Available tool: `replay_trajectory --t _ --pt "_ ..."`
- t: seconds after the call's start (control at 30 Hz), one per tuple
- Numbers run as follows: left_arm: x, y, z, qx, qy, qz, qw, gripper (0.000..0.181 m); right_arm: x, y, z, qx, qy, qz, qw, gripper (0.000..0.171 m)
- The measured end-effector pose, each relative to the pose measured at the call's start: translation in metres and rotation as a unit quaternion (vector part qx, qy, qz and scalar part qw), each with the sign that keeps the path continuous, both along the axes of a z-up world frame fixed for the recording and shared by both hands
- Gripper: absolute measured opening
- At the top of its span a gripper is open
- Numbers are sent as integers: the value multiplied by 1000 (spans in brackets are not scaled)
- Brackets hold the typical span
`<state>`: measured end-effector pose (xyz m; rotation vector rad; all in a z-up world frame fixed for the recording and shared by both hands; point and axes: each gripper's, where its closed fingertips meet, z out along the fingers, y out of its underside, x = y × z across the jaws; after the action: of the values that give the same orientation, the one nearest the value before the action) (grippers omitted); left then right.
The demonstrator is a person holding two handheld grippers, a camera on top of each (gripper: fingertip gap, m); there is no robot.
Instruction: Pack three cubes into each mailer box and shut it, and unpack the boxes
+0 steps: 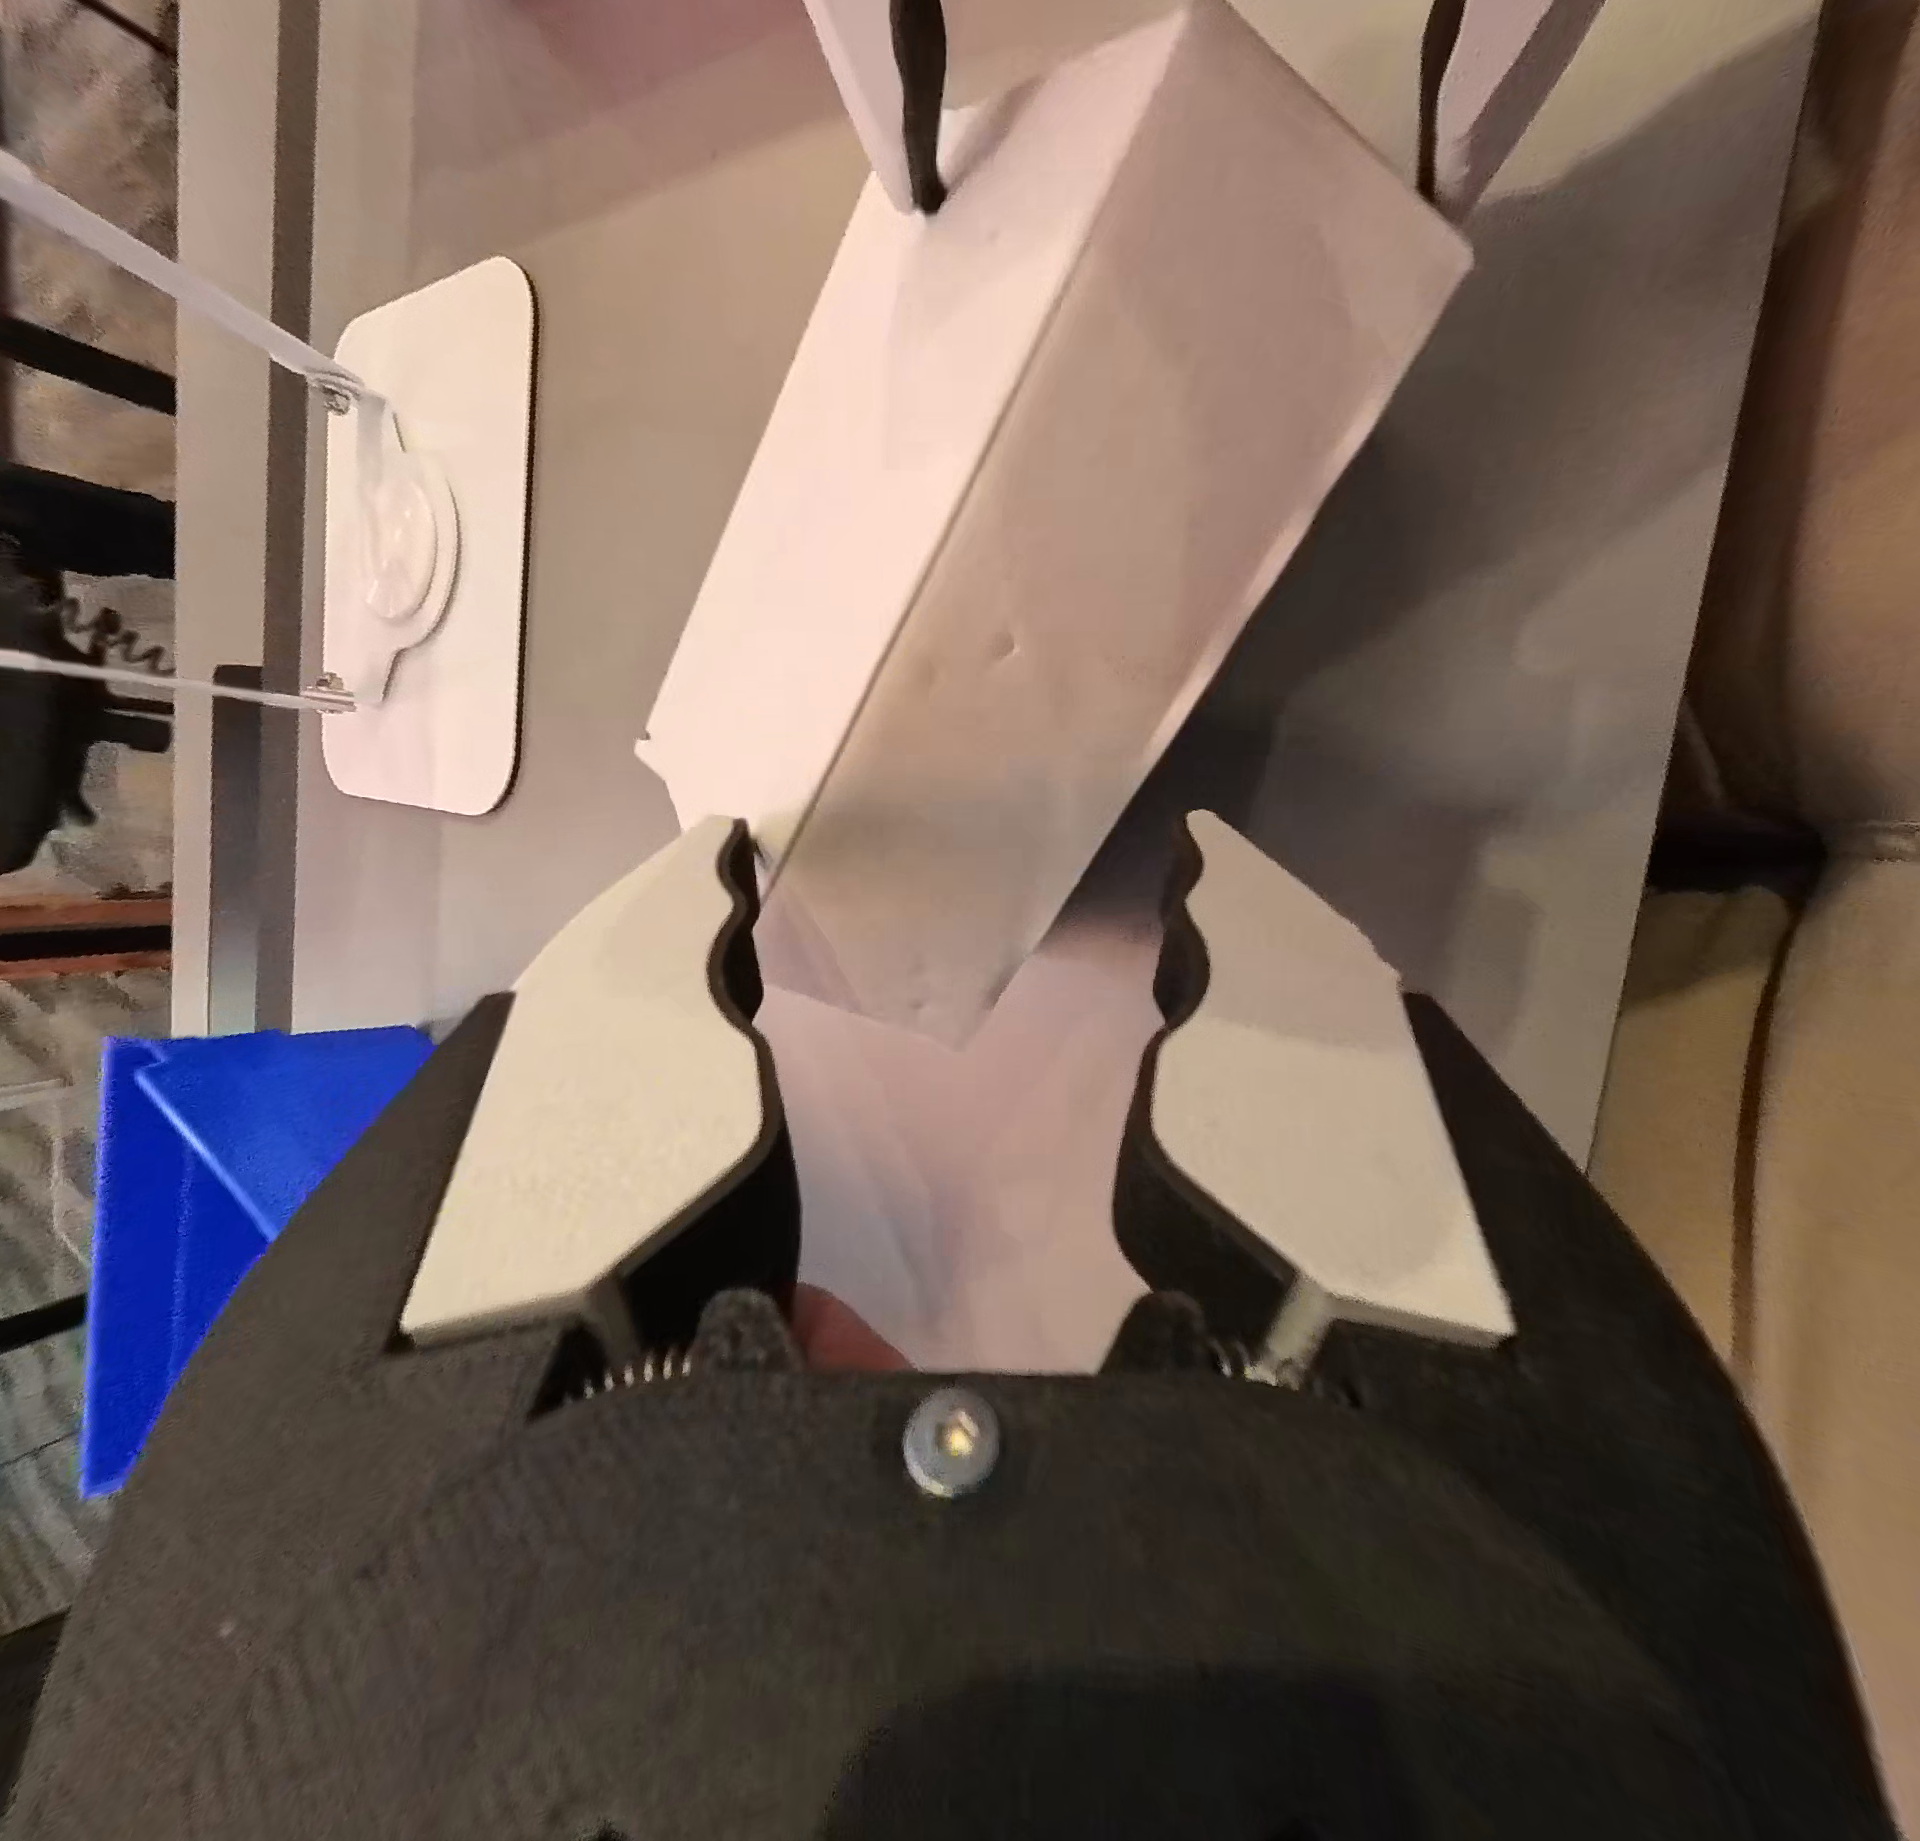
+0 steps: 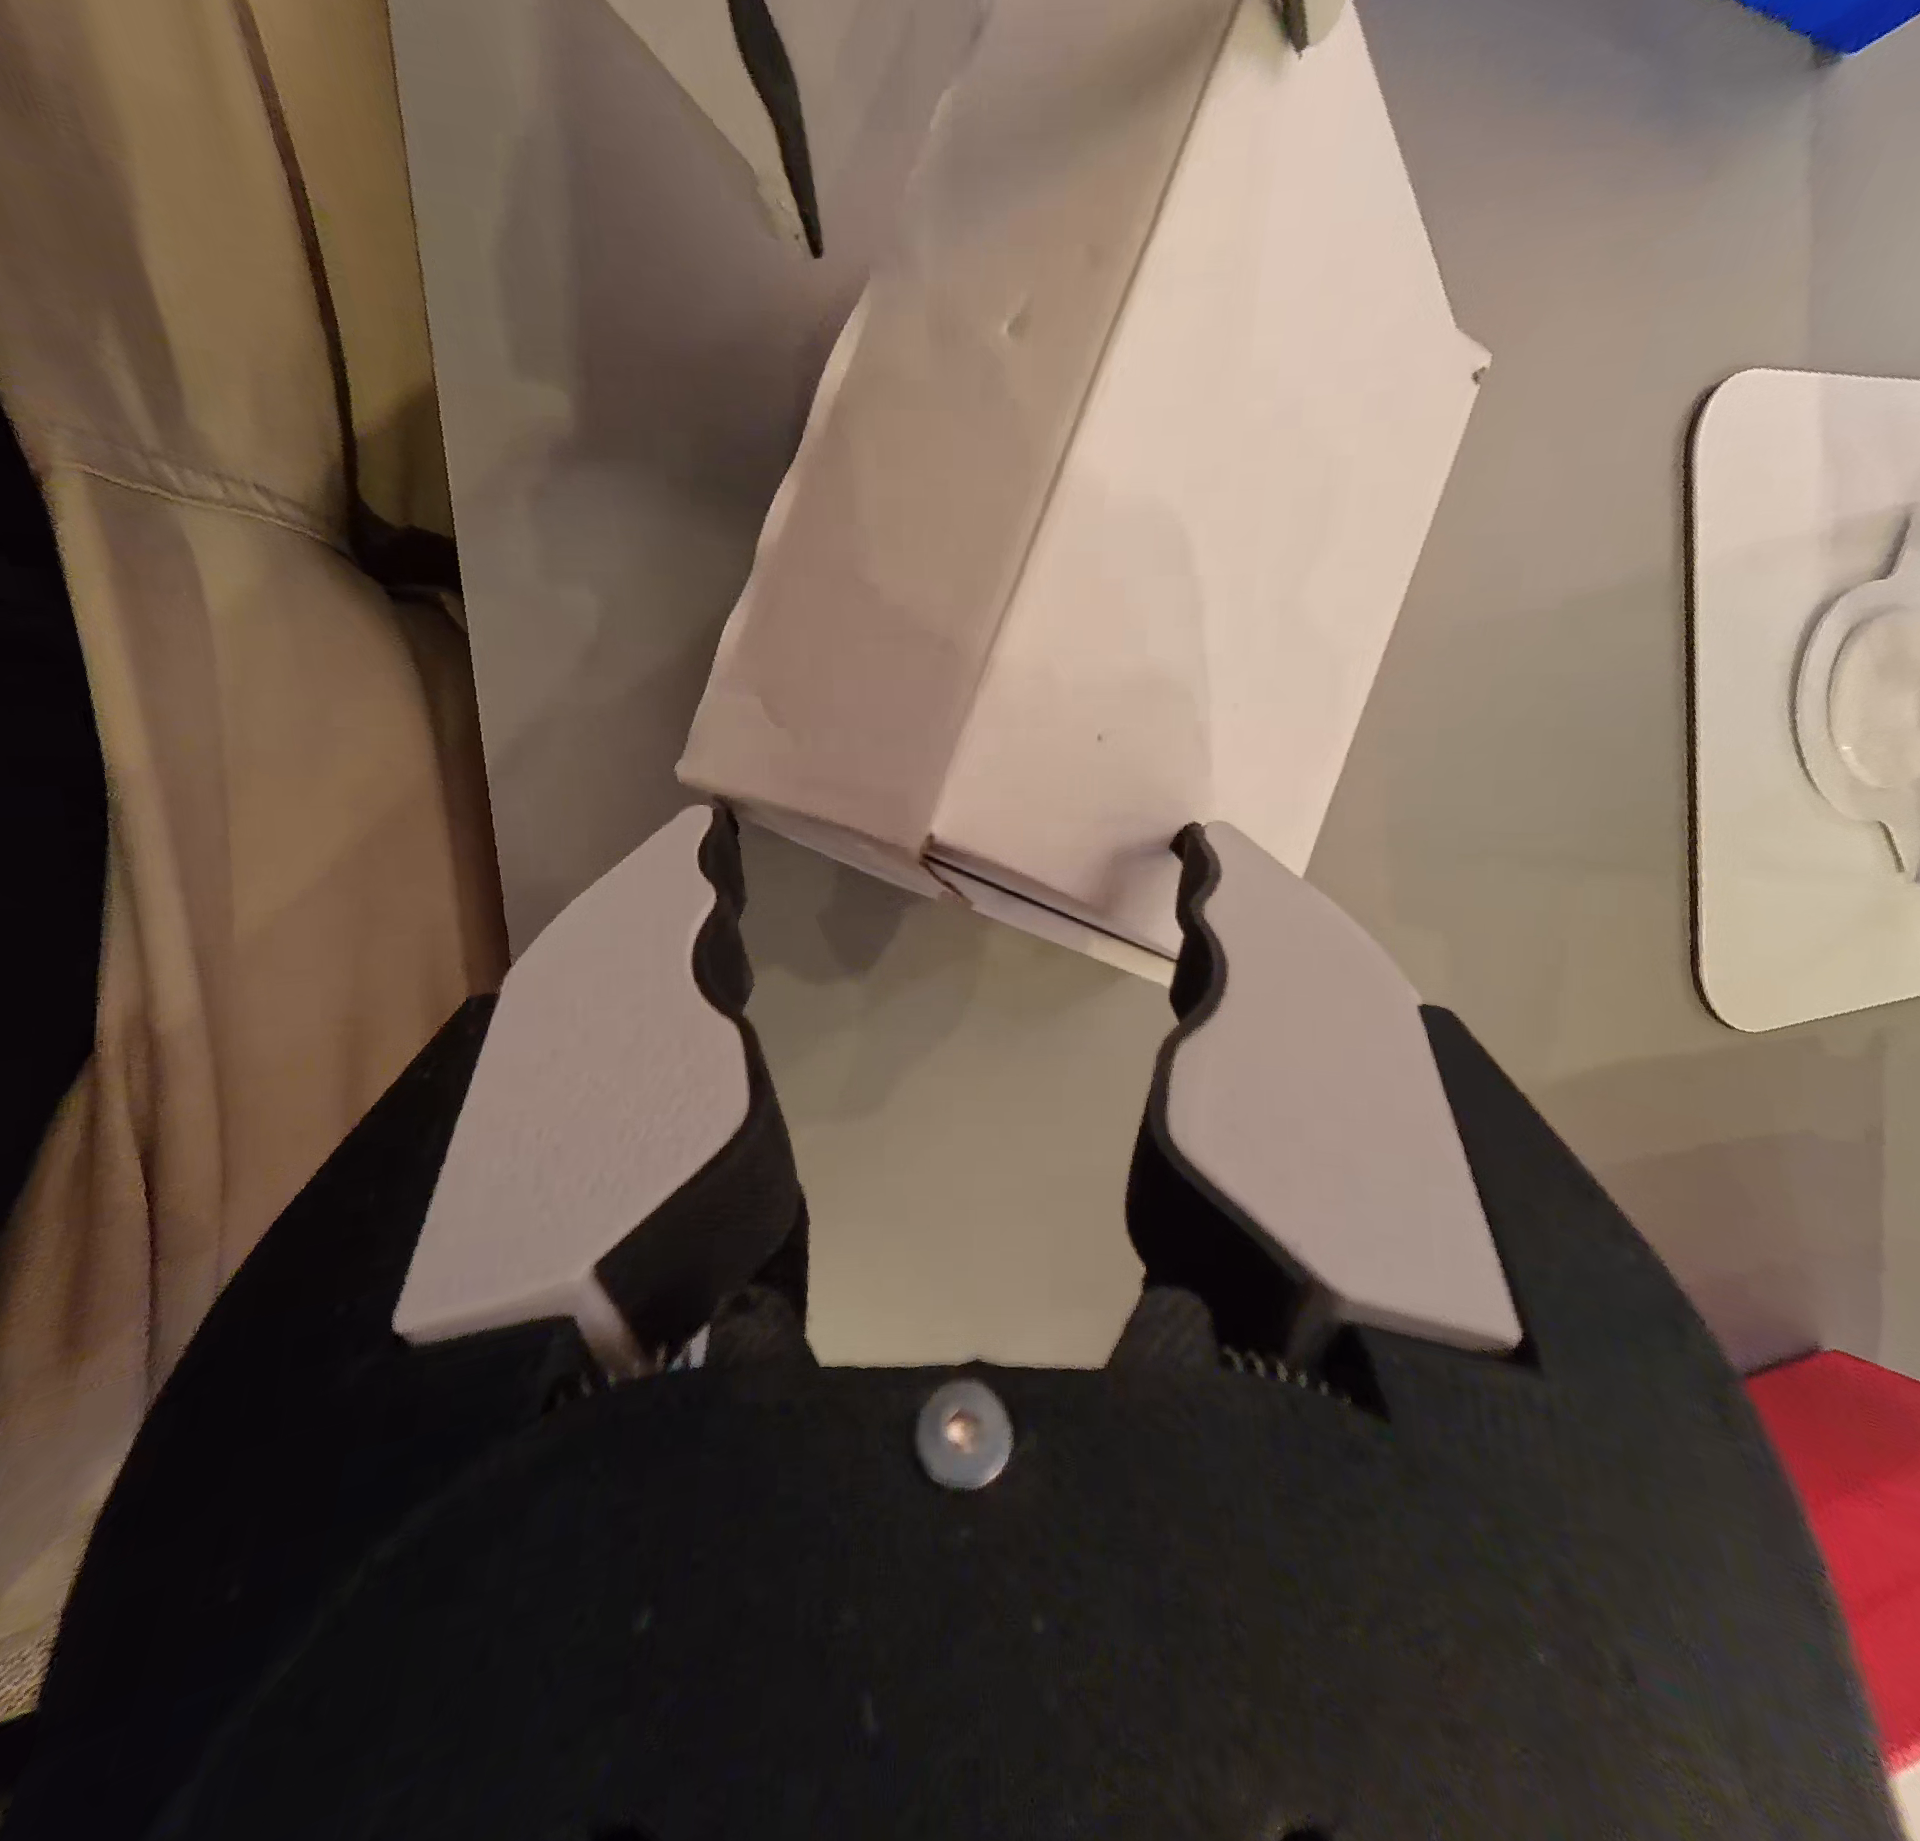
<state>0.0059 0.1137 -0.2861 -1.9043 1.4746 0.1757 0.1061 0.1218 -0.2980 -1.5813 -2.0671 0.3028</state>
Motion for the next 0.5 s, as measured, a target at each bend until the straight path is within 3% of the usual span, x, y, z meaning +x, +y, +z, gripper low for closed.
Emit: replay_trajectory --t 0.13,0.5 --pt "3 -3 -16 -21 12 4 1000 74 7 6 -12 5 -36 -14 999 78" --pt "6 -7 -40 -41 26 17 999 80 7 9 -16 -34 -26 -18 999 80"
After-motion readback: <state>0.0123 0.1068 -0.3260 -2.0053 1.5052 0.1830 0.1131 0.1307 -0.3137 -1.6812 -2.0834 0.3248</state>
